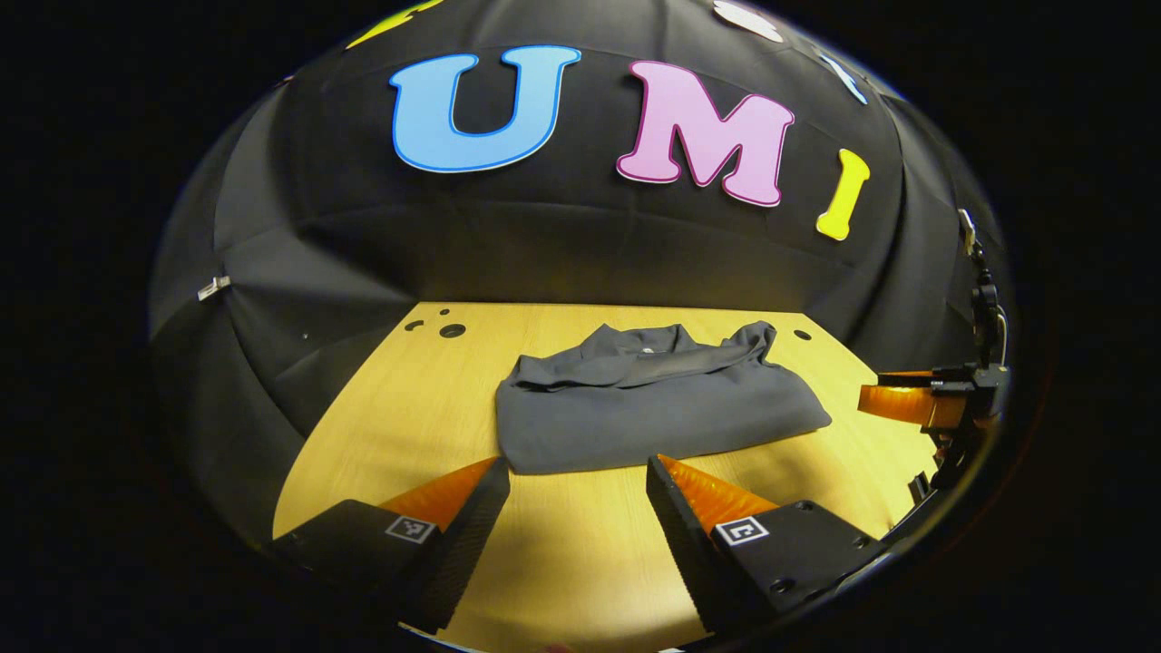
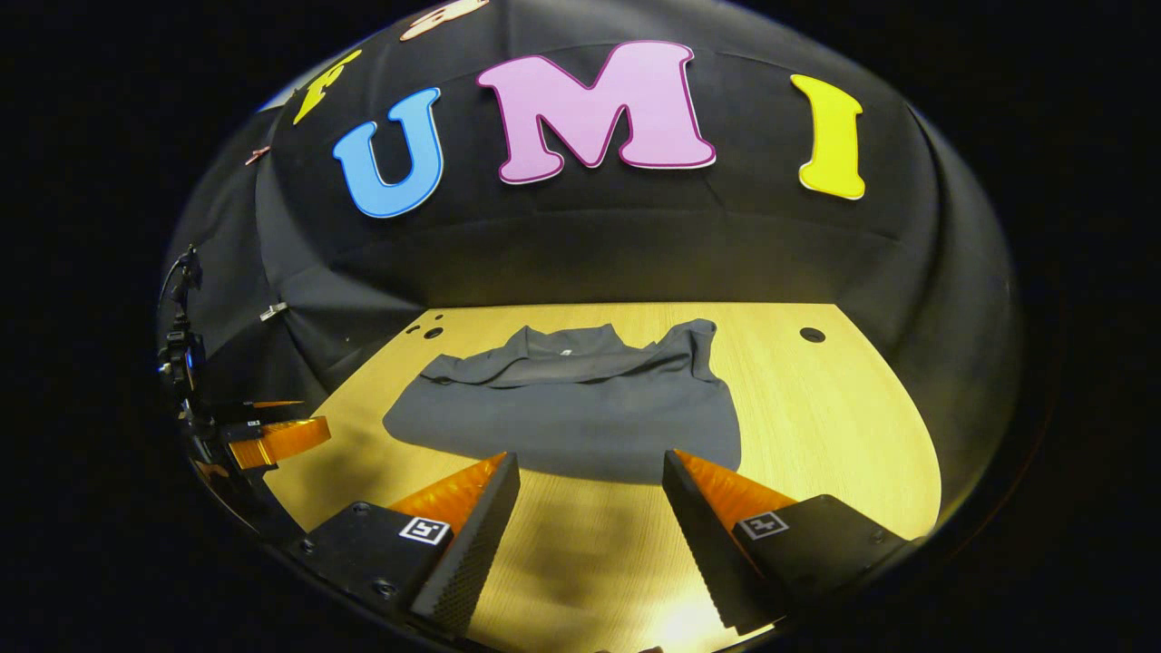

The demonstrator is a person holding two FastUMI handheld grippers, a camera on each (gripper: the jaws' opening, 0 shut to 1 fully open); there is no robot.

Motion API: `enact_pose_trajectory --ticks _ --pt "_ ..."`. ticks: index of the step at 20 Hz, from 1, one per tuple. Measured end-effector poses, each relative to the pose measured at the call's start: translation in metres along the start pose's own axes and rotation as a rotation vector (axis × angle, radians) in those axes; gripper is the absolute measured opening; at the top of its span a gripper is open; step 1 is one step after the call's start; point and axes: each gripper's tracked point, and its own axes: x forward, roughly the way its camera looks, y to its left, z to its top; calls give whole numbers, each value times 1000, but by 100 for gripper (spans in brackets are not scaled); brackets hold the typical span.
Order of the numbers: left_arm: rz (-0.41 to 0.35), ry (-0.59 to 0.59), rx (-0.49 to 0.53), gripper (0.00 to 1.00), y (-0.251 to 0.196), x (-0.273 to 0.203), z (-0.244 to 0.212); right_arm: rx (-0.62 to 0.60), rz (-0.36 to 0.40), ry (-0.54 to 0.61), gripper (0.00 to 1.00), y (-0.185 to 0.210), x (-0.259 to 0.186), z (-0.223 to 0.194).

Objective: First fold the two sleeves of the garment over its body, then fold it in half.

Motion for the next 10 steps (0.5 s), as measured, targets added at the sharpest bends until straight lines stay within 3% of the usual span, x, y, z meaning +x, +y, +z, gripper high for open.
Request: enact_pose_trajectory --ticks 10 --pt "-18 2 10 96 4 4 -3 -24 -53 -38 99 -13 0 21"
